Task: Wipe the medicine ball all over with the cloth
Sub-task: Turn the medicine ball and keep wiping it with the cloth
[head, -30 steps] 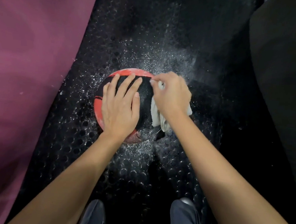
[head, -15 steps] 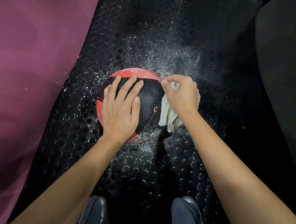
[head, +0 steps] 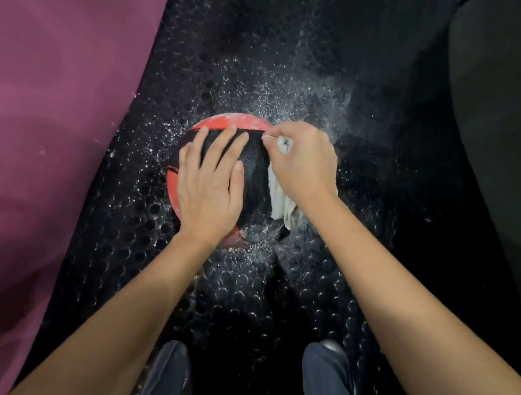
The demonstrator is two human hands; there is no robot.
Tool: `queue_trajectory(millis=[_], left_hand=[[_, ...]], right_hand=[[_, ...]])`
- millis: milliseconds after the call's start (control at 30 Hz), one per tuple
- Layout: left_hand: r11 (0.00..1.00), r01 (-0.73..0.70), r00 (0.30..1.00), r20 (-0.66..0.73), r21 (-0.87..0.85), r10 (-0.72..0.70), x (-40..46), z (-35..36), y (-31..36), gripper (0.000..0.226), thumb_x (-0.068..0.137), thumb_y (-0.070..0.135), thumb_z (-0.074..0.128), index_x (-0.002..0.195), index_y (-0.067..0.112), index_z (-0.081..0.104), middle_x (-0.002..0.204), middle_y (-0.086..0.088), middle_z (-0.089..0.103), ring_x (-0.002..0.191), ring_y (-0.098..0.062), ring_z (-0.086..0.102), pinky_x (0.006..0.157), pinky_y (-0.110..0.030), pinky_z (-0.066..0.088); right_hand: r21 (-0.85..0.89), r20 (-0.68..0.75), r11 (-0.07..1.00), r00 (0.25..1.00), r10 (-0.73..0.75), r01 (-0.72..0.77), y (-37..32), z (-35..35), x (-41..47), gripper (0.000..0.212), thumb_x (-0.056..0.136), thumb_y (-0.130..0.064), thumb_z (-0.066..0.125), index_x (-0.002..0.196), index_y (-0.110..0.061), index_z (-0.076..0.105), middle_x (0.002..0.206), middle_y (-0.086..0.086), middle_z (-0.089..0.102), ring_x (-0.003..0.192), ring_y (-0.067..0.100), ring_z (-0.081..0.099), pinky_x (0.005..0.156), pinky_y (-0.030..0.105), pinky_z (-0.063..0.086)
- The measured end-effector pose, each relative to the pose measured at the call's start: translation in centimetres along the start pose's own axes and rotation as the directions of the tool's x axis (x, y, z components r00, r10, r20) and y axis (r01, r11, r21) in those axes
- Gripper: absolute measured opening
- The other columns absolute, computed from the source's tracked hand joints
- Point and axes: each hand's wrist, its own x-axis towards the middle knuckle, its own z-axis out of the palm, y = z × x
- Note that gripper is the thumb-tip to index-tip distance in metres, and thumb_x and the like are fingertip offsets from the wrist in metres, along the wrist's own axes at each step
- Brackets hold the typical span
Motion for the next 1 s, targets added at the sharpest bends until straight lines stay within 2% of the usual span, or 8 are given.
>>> queue_trajectory(millis=[167, 267, 333, 400, 600, 733, 833, 1000], left_hand=[[0.993, 0.058, 0.961, 0.275, -0.107, -0.027, 2.4, -1.8, 0.4, 0.059, 0.096, 0.046, 0.024, 0.147, 0.021, 0.041, 0.154, 0.002, 0.036, 0.145, -0.028, 0.019, 0.117, -0.043, 0.013], [0.974, 0.108, 0.795, 0.605, -0.197, 0.034, 5.3, -3.8, -1.0, 0.094, 0.072, 0.072, 0.048, 0.153, 0.031, 0.022, 0.161, 0.010, 0.012, 0.149, -0.021, 0.000, 0.120, -0.041, 0.002], [0.984, 0.064, 0.649, 0.756, -0.167, 0.086, 7.0, -5.2, -2.0, 0.118, 0.061, 0.062, 0.078, 0.154, 0.033, 0.012, 0.162, 0.013, 0.000, 0.149, -0.016, -0.008, 0.120, -0.037, -0.002], [0.993, -0.042, 0.583, 0.805, -0.107, 0.111, 7.4, -6.0, -2.7, 0.133, 0.055, 0.047, 0.089, 0.154, 0.033, 0.002, 0.160, 0.017, -0.008, 0.148, -0.013, -0.012, 0.120, -0.035, -0.001], [0.993, -0.109, 0.632, 0.768, -0.042, 0.102, 5.8, -6.1, -2.9, 0.142, 0.049, 0.050, 0.089, 0.152, 0.039, -0.007, 0.152, 0.030, -0.020, 0.147, -0.009, -0.015, 0.118, -0.049, 0.021], [0.997, -0.078, 0.675, 0.735, -0.019, 0.067, 5.1, -6.5, -1.9, 0.143, 0.048, 0.053, 0.089, 0.154, 0.032, -0.004, 0.158, 0.024, -0.012, 0.147, -0.006, -0.012, 0.116, -0.046, 0.022], [0.999, 0.016, 0.714, 0.700, -0.051, 0.024, 3.9, -6.3, -1.6, 0.143, 0.047, 0.052, 0.090, 0.155, 0.030, -0.002, 0.159, 0.023, -0.011, 0.147, -0.005, -0.011, 0.117, -0.044, 0.019], [0.989, 0.130, 0.759, 0.649, -0.067, -0.056, 3.6, -5.5, -0.8, 0.141, 0.049, 0.055, 0.088, 0.155, 0.027, -0.001, 0.161, 0.018, -0.007, 0.148, -0.009, -0.010, 0.119, -0.041, 0.012]], right_hand=[[-0.022, 0.001, 1.000, 1.000, 0.018, -0.018, 0.9, -0.2, 1.3, 0.017, 0.093, -0.029, 0.055, 0.101, -0.026, 0.070, 0.104, -0.006, 0.068, 0.098, 0.016, 0.060, 0.074, 0.028, 0.042], [0.021, 0.062, 0.999, 0.997, 0.046, -0.047, 1.4, -0.6, 2.7, 0.016, 0.093, -0.032, 0.055, 0.100, -0.027, 0.070, 0.106, -0.006, 0.066, 0.098, 0.015, 0.058, 0.074, 0.026, 0.037], [0.080, 0.092, 0.995, 0.995, 0.045, -0.053, 1.8, -0.4, 2.9, 0.015, 0.092, -0.034, 0.056, 0.097, -0.029, 0.069, 0.107, -0.004, 0.065, 0.101, 0.016, 0.056, 0.081, 0.030, 0.041], [0.135, 0.115, 0.989, 0.993, 0.038, -0.053, 1.7, 0.1, 2.5, 0.015, 0.090, -0.037, 0.055, 0.098, -0.031, 0.067, 0.108, -0.003, 0.063, 0.106, 0.018, 0.053, 0.089, 0.037, 0.043], [0.065, 0.091, 0.998, 0.996, -0.006, 0.000, 1.4, 0.8, 1.1, 0.026, 0.093, -0.023, 0.051, 0.117, -0.024, 0.061, 0.112, 0.004, 0.055, 0.108, 0.025, 0.049, 0.085, 0.031, 0.037], [-0.015, -0.031, 0.996, 0.996, -0.088, 0.088, 0.3, 0.9, -2.4, 0.028, 0.086, -0.003, 0.055, 0.111, -0.012, 0.064, 0.105, 0.009, 0.054, 0.100, 0.027, 0.050, 0.083, 0.034, 0.038], [-0.035, 0.007, 0.986, 0.986, -0.165, 0.165, 0.3, 0.7, -4.5, 0.031, 0.083, 0.001, 0.057, 0.109, -0.013, 0.066, 0.102, 0.006, 0.053, 0.098, 0.023, 0.048, 0.075, 0.031, 0.037], [-0.073, -0.018, 0.997, 0.999, -0.039, 0.038, -0.5, 0.7, 0.2, 0.028, 0.088, -0.004, 0.053, 0.107, -0.020, 0.067, 0.105, 0.003, 0.054, 0.101, 0.023, 0.050, 0.075, 0.029, 0.034]])
